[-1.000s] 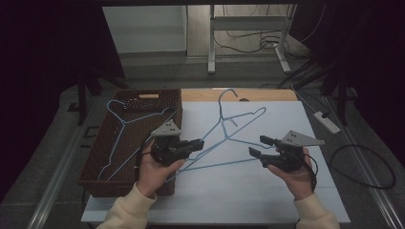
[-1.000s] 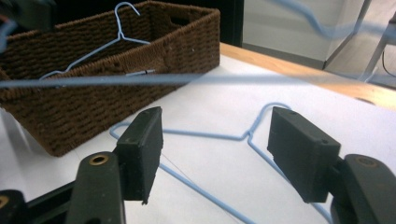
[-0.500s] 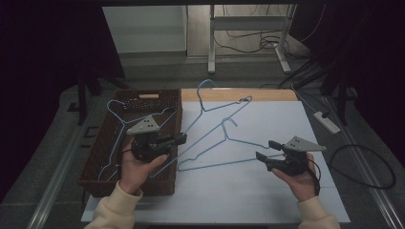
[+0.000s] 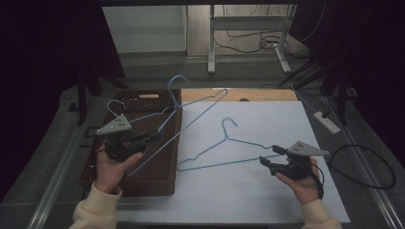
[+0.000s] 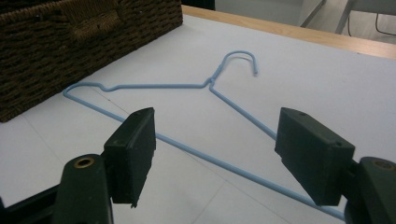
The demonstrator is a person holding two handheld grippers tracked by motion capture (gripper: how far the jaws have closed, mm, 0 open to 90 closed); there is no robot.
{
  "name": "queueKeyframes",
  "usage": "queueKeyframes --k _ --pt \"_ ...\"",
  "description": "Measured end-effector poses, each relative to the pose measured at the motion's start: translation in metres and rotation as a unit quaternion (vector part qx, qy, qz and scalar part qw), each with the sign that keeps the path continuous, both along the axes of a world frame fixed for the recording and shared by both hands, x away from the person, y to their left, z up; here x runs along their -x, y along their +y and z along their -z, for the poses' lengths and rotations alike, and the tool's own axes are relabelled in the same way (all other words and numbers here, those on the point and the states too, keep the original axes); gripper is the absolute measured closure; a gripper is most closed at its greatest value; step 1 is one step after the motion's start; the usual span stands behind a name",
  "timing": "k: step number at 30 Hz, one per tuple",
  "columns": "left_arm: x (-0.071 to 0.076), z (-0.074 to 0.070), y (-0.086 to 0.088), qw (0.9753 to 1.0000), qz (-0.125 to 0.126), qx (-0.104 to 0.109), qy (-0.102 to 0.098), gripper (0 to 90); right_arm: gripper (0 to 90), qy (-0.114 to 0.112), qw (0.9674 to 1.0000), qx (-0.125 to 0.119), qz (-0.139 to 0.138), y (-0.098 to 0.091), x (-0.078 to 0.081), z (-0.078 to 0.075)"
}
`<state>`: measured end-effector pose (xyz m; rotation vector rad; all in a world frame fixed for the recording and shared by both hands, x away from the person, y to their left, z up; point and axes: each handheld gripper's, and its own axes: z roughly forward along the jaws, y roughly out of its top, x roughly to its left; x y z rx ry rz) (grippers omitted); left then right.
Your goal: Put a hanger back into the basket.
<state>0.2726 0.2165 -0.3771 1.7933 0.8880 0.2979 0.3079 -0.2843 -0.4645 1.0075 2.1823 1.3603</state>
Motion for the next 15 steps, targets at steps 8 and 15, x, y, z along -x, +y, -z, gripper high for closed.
queueKeyframes --k 8,15 --pt "-0.001 0.001 0.026 0.9995 -0.031 -0.008 -0.004 86.6 29.5 0.009 1.0000 0.002 0.001 -0.004 -0.001 0.005" --pt "-0.005 0.008 0.052 0.9979 -0.063 -0.011 0.006 86.7 29.5 0.012 0.9999 0.009 0.001 -0.004 -0.001 0.007"
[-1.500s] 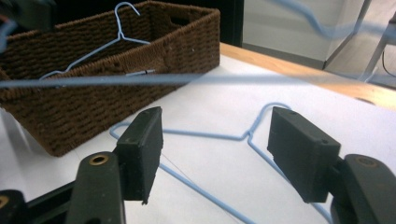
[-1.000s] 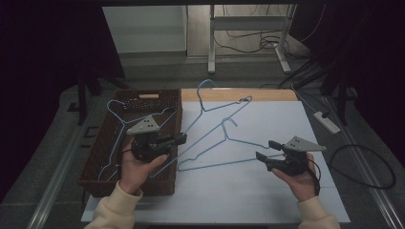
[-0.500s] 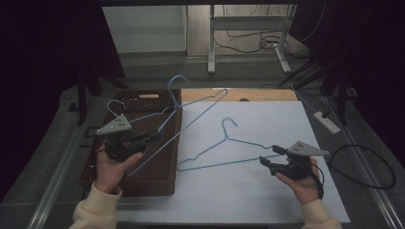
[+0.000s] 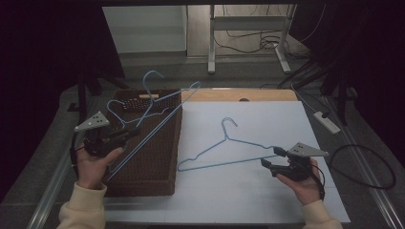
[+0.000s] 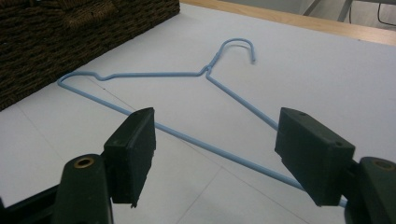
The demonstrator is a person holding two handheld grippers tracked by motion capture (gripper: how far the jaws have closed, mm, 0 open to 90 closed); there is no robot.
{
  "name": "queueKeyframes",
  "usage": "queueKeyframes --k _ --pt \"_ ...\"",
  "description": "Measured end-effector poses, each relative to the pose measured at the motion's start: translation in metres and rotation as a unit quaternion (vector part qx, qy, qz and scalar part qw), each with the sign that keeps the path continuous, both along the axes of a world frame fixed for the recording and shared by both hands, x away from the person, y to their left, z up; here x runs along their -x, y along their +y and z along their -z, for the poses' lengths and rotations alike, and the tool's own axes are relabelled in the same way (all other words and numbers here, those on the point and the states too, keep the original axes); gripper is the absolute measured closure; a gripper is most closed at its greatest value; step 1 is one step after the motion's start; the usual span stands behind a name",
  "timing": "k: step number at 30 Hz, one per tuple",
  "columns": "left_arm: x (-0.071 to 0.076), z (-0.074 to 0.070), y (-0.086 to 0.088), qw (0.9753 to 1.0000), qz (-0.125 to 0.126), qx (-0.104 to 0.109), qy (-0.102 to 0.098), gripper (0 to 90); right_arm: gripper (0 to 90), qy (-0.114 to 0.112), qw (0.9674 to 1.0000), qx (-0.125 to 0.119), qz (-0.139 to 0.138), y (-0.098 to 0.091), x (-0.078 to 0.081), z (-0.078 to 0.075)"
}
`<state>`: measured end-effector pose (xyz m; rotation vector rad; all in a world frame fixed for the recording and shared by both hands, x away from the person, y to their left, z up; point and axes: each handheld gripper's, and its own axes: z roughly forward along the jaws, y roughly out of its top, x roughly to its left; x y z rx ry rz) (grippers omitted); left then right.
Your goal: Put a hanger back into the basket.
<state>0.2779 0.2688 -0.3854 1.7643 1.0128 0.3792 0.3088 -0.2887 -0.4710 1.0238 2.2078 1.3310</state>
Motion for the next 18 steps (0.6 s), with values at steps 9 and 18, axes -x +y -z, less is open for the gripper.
queueKeyframes --k 9,18 --pt "-0.001 0.005 0.024 0.9995 -0.032 -0.002 0.008 86.7 29.1 0.005 0.9999 0.013 -0.003 0.002 -0.001 0.003" --pt "-0.008 0.015 0.035 0.9982 -0.051 -0.010 0.029 86.7 29.0 0.010 0.9998 0.018 -0.005 0.003 -0.002 0.005"
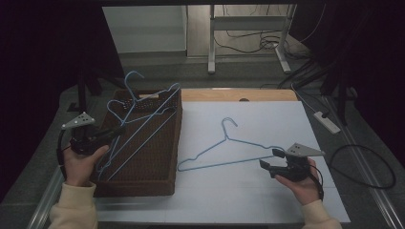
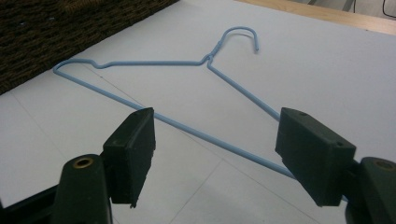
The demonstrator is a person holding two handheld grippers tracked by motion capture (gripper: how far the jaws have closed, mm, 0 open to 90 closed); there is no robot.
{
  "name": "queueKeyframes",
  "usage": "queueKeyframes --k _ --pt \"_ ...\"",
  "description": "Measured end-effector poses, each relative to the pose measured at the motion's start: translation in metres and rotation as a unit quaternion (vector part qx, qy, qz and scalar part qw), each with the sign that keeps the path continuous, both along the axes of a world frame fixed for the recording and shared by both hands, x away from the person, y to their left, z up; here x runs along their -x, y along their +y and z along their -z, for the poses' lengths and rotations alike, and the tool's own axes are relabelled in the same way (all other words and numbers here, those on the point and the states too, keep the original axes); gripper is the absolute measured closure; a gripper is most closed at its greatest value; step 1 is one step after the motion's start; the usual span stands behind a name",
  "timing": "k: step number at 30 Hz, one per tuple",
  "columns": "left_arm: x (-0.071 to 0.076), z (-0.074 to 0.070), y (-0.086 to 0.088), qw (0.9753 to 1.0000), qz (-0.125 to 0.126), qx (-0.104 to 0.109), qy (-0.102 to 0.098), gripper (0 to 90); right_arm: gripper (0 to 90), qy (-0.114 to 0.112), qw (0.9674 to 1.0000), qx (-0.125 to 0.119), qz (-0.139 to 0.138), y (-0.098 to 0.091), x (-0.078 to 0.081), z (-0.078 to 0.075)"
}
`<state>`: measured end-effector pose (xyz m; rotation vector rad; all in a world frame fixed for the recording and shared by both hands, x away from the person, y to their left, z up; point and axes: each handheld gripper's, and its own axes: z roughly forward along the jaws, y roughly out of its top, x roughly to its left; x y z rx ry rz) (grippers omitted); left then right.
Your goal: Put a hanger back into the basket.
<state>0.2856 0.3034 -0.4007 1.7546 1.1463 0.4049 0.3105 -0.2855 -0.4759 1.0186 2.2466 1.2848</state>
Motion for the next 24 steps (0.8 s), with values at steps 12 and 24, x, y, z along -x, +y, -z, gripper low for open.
queueKeyframes --k 12,24 --pt "-0.008 0.009 -0.003 0.9994 -0.003 -0.017 0.031 86.7 29.1 0.002 1.0000 0.003 -0.001 0.000 -0.001 0.002" --pt "-0.020 0.026 -0.007 0.9970 -0.002 -0.026 0.073 86.7 29.2 0.006 1.0000 0.007 -0.001 0.002 -0.001 0.003"
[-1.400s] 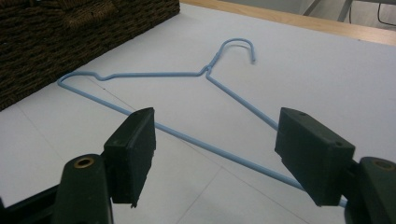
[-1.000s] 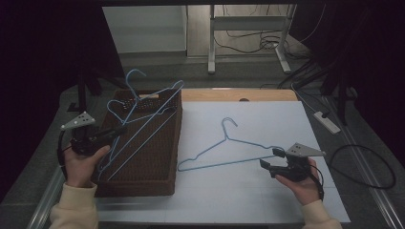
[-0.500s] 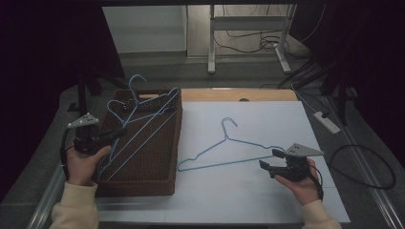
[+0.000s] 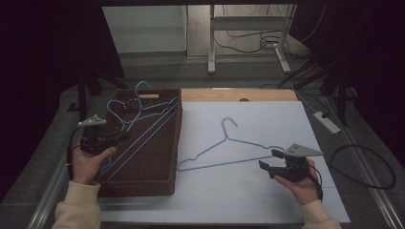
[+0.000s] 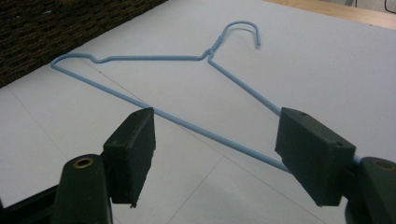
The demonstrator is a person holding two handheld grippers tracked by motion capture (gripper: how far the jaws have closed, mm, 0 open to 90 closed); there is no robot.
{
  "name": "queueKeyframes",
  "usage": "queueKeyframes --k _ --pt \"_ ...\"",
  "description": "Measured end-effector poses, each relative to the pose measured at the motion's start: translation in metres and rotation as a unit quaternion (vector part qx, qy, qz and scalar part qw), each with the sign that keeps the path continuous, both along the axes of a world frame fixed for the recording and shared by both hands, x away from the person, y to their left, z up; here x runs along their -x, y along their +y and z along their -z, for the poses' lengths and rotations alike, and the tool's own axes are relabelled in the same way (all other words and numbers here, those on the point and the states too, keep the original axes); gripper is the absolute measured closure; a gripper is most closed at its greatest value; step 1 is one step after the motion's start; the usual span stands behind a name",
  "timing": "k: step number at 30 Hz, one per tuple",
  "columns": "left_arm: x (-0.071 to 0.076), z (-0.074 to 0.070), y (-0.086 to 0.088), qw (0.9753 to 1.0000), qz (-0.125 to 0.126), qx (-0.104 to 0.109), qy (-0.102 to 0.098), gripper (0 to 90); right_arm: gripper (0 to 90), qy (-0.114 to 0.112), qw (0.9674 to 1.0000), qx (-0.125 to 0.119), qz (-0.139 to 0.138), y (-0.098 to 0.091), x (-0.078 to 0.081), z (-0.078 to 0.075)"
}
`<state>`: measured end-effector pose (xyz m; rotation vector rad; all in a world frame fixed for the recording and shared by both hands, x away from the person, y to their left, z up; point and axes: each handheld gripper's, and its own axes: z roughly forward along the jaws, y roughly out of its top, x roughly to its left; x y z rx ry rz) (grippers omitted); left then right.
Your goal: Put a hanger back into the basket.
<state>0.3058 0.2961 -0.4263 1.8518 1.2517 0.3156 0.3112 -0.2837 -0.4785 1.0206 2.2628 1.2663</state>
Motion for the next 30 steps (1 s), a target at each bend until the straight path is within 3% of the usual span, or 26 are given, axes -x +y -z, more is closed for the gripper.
queueKeyframes --k 5,14,21,24,30 --pt "-0.007 0.008 -0.005 0.9995 -0.005 -0.020 0.025 86.6 30.0 0.001 1.0000 0.003 -0.002 0.001 0.000 0.001" --pt "-0.011 0.017 0.001 0.9976 -0.033 -0.039 0.047 86.4 29.8 0.000 1.0000 0.007 -0.004 0.003 0.001 0.001" --pt "-0.015 0.022 0.001 0.9929 -0.056 -0.081 0.067 86.1 29.5 0.001 1.0000 0.008 -0.004 0.004 0.001 0.001" --pt "-0.015 0.023 0.001 0.9919 -0.060 -0.087 0.071 86.0 29.5 0.001 1.0000 0.007 -0.004 0.004 0.000 0.002" --pt "-0.019 0.027 0.002 0.9866 -0.080 -0.112 0.088 85.9 29.3 0.002 1.0000 0.008 -0.004 0.004 0.000 0.002"
